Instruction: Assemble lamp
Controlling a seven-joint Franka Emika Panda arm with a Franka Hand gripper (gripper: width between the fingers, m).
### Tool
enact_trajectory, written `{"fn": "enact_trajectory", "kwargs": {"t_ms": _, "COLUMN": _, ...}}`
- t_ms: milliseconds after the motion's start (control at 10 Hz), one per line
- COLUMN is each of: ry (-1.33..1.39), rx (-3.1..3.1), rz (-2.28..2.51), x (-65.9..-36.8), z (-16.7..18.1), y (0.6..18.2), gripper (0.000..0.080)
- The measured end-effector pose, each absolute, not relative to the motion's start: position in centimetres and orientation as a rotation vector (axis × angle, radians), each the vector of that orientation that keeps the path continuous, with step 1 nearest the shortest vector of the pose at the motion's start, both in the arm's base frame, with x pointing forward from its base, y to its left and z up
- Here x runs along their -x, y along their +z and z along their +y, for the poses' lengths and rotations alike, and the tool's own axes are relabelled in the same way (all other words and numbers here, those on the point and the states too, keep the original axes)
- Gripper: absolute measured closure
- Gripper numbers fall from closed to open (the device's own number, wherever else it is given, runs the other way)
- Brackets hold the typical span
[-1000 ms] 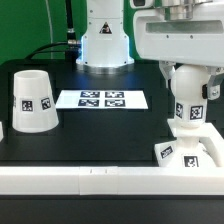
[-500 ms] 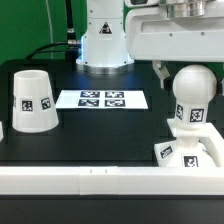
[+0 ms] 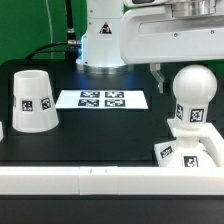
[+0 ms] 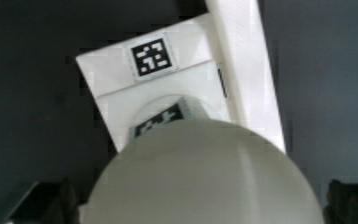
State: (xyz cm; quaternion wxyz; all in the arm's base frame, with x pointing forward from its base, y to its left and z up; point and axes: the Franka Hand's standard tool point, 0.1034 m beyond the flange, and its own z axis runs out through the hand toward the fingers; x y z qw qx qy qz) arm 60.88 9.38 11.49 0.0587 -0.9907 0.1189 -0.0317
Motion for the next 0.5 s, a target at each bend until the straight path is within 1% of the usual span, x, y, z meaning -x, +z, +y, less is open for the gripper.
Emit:
{"fn": "enact_trajectory", "kwargs": {"t_ms": 200, "ry": -0.153, "rx": 3.065, "rz": -0.050, "x": -61.20, "z": 9.49, "y": 11.63, "gripper": 0.0100}}
{"fn": "enact_trajectory", "kwargs": {"t_ms": 500, "ry": -0.173, "rx": 3.052, "rz": -0.521, "x": -61.37, "z": 9.48, "y": 11.78, "gripper": 0.0100}}
